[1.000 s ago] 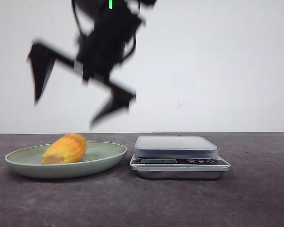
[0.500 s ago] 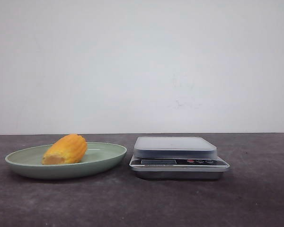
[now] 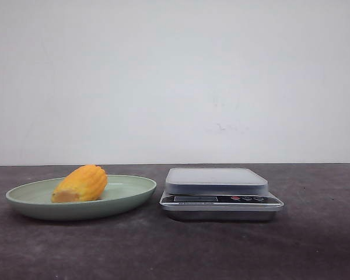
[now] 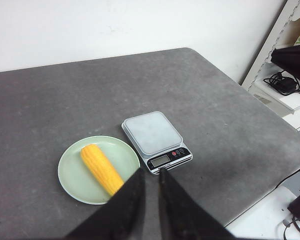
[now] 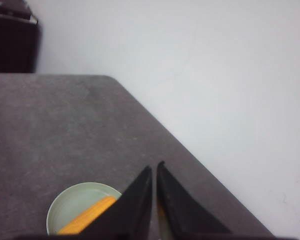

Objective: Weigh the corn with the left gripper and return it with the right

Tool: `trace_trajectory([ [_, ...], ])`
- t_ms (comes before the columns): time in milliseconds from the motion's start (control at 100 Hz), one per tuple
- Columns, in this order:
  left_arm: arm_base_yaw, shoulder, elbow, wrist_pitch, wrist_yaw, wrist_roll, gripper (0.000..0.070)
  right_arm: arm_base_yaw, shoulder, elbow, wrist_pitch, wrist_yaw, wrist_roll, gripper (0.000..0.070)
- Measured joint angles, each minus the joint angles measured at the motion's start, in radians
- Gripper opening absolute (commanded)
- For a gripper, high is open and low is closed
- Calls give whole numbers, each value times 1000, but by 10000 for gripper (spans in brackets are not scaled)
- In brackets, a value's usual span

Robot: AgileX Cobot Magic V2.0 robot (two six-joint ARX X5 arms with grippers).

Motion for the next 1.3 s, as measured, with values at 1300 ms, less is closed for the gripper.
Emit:
trace_trajectory([
  [1300, 0, 0, 0, 0, 0, -2, 11, -601, -401, -323, -204, -230, 34, 10],
])
